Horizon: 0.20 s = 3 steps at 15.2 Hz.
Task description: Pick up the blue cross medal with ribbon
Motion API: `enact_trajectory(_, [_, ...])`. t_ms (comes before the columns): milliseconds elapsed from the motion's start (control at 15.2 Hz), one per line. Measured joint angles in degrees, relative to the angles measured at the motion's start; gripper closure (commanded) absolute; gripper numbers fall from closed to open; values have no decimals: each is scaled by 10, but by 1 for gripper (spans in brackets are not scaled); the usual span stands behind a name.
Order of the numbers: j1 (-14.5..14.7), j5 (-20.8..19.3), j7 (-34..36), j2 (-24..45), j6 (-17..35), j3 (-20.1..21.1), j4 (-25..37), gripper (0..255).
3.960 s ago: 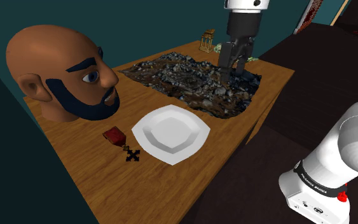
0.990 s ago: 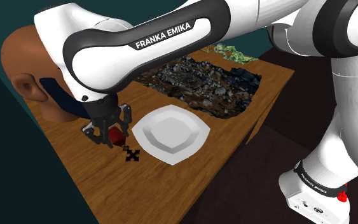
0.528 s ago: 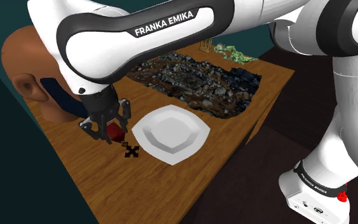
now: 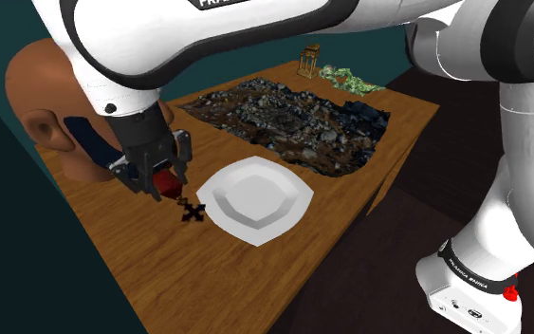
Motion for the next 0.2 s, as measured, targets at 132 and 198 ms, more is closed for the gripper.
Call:
enact_trajectory(132, [3,0,0,1,-16,0,18,255])
enact_trajectory(198, [3,0,-1,0,-20,1,21,255])
